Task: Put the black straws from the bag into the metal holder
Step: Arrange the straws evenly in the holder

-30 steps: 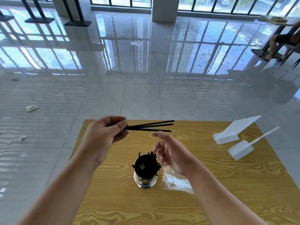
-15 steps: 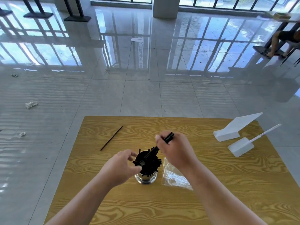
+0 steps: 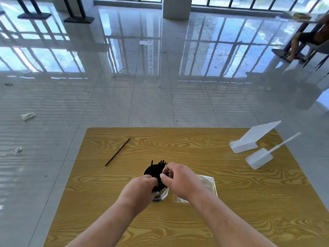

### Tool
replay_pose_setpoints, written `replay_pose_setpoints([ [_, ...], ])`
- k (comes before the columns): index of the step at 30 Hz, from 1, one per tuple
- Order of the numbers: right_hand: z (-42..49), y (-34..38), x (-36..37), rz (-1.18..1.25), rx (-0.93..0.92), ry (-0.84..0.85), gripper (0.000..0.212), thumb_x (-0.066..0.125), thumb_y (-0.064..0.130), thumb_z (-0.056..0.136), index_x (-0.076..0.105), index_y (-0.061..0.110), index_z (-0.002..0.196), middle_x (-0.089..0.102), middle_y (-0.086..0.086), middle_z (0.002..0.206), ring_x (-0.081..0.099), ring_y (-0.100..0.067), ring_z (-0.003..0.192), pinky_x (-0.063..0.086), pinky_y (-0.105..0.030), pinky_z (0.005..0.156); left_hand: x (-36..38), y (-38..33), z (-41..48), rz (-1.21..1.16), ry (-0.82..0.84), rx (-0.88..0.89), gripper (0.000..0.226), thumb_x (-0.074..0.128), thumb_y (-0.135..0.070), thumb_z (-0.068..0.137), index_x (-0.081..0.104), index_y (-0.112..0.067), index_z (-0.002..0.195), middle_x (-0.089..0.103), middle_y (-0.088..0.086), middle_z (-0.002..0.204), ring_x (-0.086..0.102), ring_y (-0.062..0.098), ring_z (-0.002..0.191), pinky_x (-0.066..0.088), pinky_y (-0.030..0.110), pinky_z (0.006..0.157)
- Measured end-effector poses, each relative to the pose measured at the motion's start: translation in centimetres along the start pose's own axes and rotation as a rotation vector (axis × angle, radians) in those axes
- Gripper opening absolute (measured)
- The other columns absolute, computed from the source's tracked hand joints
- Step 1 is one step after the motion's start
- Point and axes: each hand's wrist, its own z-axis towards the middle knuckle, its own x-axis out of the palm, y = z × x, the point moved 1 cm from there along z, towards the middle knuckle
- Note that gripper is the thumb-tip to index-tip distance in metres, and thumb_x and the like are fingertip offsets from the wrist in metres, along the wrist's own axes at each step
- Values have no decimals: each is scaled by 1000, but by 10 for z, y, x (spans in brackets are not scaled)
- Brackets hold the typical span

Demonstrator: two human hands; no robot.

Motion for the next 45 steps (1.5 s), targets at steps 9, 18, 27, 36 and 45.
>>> replay_pose_setpoints([
  [9, 3, 4, -6, 22, 1, -55, 15, 58, 44, 94, 67, 33, 91, 67, 6, 70, 56, -7, 60, 46, -25, 54, -54, -2, 6, -66, -113, 9, 12, 74, -29, 92, 80, -32, 101, 74, -14, 96, 67, 7, 86, 54, 24, 78],
  [18, 6, 4, -10, 103, 4, -54, 17, 61, 34, 99, 70, 29, 86, 62, 11, 63, 50, -5, 53, 44, -24, 52, -137, 5, -6, -254, -137, -69, 12, 86, -33, 83, 78, -38, 75, 68, -35, 70, 59, -10, 55, 41, 9, 46],
  [27, 7, -10, -20, 152, 45, -104, 22, 62, 30, 103, 70, 30, 83, 60, 18, 56, 47, -3, 46, 38, -22, 48, -183, 41, -19, -703, -277, -117, 21, 90, -14, 79, 84, -34, 79, 79, 1, 71, 77, 16, 67, 64, 31, 69],
  [36, 11, 18, -37, 982, 67, 348, 65, 84, 38, 87, 55, 18, 142, 72, -7, 88, 58, -13, 60, 45, -25, 49, -144, 41, -9, -1519, -301, -252, 36, 92, -29, 55, 86, -14, 87, 80, 9, 81, 76, 15, 69, 62, 23, 65],
  [45, 13, 45, -71, 674, -92, -97, 37, 61, 33, 106, 80, 16, 79, 68, -5, 62, 58, -19, 53, 47, -30, 48, -68, 22, -1, -1393, 56, -376, 13, 87, -26, 81, 83, -22, 94, 81, 10, 96, 78, 19, 80, 66, 33, 73],
])
